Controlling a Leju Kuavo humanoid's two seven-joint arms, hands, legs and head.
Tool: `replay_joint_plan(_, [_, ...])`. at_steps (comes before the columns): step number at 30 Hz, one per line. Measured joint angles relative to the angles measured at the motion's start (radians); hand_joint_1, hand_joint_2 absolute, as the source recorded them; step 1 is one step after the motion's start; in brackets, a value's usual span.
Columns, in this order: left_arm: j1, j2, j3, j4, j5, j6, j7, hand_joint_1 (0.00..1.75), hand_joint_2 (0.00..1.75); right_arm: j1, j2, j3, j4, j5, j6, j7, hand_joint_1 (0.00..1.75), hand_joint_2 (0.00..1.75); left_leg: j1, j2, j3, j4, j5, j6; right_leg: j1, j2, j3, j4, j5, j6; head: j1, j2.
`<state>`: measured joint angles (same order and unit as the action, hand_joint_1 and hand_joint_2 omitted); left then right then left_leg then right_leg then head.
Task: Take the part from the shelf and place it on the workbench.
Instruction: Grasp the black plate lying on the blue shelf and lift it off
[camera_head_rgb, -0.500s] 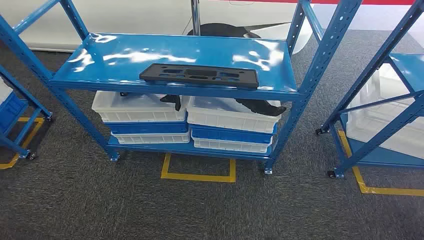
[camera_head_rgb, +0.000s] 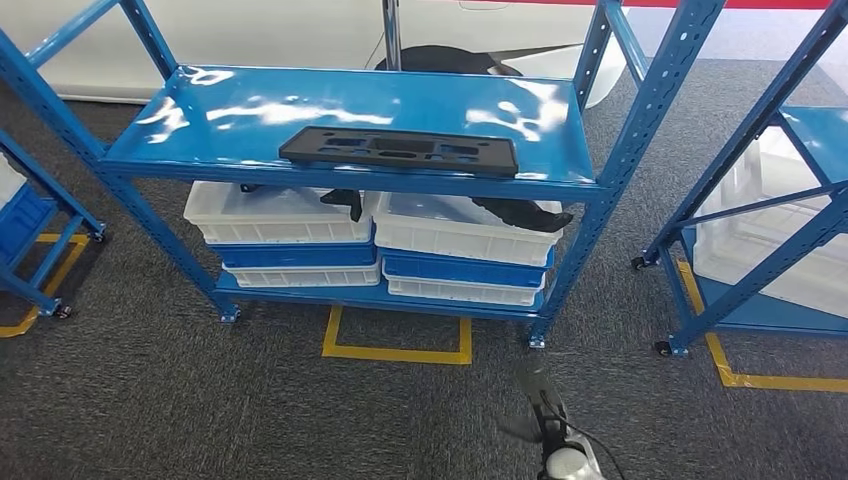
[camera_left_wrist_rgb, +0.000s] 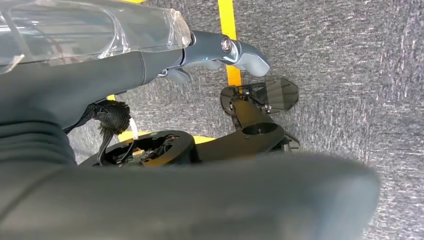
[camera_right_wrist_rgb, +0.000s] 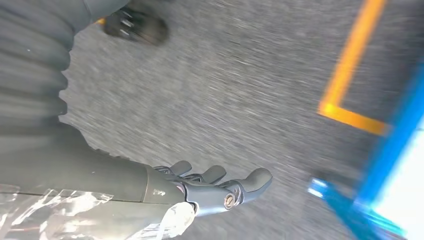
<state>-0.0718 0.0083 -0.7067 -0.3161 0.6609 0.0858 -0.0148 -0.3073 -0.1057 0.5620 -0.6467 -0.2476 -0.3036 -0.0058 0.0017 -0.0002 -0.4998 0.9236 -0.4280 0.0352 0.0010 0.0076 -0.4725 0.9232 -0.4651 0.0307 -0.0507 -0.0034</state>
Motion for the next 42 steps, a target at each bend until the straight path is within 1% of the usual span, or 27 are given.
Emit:
replay_joint_plan(11, [-0.024,0.004,-0.11,0.018,0.053,0.005,-0.012,0.0,0.0,-0.105,-0.058,0.026,-0.286,0.259,-0.007,0.076,0.0,1.75,0.0,0.0,0.0,0.0,0.0,0.0,0.0,-0.001,0.0,0.001,0.0,0.0,0.0,0.0])
replay_joint_plan(22, [-0.041,0.004,-0.186,0.034,0.084,0.008,-0.015,0.0,0.0,-0.162,-0.092,0.075,-0.538,0.574,0.004,0.138,0.0,1.75,0.0,-0.001,-0.001,0.0,0.0,0.0,0.0,-0.001,-0.001,0.001,0.0,0.0,0.0,0.0])
replay_joint_plan(26, [-0.047,0.004,-0.211,0.039,0.097,0.01,-0.016,0.0,0.0,-0.182,-0.101,0.101,-0.63,0.715,0.014,0.156,0.0,1.75,0.0,-0.001,-0.001,0.0,0.0,0.0,0.0,-0.001,-0.002,0.001,0.0,0.0,0.0,0.0])
replay_joint_plan(34, [-0.06,0.004,-0.256,0.047,0.115,0.014,-0.016,0.0,0.0,-0.225,-0.103,0.19,-0.765,0.989,0.056,0.172,0.0,1.75,0.0,-0.001,-0.001,0.0,0.0,0.0,0.0,-0.001,-0.002,0.002,0.0,0.0,0.0,0.0])
replay_joint_plan(42, [-0.071,0.004,-0.294,0.049,0.125,0.014,-0.012,0.0,0.0,-0.267,-0.102,0.311,-0.835,1.24,0.111,0.176,0.0,1.75,0.0,-0.001,-0.002,0.0,0.0,0.0,0.0,-0.001,-0.002,0.002,0.0,-0.001,0.0,0.0])
